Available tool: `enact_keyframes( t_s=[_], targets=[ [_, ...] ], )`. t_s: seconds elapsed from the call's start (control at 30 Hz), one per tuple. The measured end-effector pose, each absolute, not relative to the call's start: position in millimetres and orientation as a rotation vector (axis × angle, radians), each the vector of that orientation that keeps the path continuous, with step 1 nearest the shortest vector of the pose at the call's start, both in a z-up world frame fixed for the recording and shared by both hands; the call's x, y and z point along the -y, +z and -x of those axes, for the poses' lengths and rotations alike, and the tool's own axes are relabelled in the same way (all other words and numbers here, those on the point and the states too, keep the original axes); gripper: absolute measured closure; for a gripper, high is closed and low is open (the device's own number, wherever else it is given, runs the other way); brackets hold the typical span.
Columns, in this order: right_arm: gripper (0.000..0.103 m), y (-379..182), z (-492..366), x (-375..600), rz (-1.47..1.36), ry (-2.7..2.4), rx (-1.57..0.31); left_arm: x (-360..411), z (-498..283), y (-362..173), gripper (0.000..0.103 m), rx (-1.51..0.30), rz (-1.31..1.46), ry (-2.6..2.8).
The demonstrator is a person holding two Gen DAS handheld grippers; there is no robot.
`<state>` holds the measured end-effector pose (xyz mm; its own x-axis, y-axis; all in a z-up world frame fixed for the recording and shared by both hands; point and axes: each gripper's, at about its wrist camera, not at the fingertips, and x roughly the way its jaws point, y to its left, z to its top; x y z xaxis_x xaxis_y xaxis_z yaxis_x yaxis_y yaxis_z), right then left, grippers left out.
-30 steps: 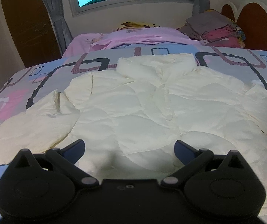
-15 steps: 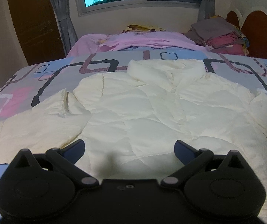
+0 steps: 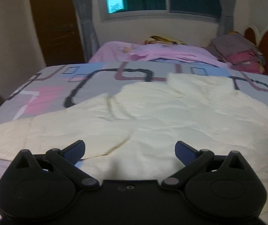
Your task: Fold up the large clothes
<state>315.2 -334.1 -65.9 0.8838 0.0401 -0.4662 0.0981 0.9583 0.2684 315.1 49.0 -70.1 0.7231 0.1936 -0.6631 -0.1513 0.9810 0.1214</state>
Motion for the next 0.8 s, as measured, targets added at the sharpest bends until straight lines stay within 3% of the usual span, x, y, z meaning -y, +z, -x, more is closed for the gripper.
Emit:
enact_keyframes(
  t_s=[0.27, 0.5, 0.57, 0.63, 0.8],
  targets=[
    [0.097, -91.5, -335.7, 201.9, -0.29, 0.231, -0.602, -87.9, -305.4, -64.2, 0.001, -0.739, -0.02, 0.252],
    [0.096, -124.7, -353.7, 153.7, -0.263, 0.305, -0.729, -95.8, -305.4, -63.6, 0.001, -0.749, 0.002, 0.227],
    [0.083, -126.7, -356.4, 153.0, -0.267, 0.321, -0.752, -94.4, -309.1, -65.6, 0.001, -0.754, 0.018, 0.202],
    [0.033, -123.8, -350.3, 157.8, -0.269, 0.316, -0.737, -89.6, -312.8, -67.8, 0.001, -0.764, 0.034, 0.175],
    [0.03, -108.7, -335.0, 175.3, -0.245, 0.302, -0.695, -69.2, -330.7, -81.2, 0.001, -0.824, 0.094, 0.06]
  ],
)
